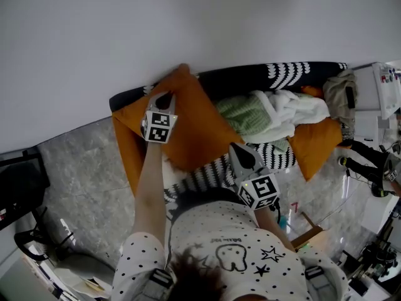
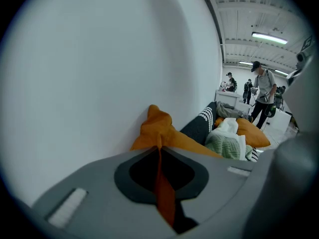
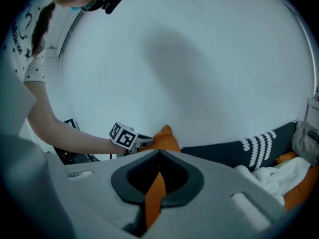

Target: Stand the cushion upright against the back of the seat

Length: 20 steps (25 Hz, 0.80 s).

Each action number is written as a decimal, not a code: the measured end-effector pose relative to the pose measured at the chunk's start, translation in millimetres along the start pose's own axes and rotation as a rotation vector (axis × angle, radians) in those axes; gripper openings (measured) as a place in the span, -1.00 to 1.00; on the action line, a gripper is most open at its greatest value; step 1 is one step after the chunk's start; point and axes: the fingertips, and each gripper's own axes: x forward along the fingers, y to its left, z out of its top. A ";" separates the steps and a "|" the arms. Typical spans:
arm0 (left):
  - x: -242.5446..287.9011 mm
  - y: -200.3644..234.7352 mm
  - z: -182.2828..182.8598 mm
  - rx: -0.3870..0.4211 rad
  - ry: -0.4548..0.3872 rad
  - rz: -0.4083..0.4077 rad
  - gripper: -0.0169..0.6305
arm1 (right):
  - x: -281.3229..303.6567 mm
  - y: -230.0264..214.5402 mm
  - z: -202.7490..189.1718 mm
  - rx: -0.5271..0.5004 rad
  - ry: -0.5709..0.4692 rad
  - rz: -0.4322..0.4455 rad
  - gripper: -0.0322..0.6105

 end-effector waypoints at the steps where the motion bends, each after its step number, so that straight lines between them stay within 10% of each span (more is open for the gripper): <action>1: -0.2 0.1 -1.2 0.000 0.000 -0.001 -0.89 | -0.1 0.9 0.3 -0.001 0.000 0.002 -0.90; 20: 7.5 -0.5 -13.4 0.007 0.049 0.014 -0.86 | -11.6 -3.9 1.0 -0.010 -0.016 -0.009 -0.90</action>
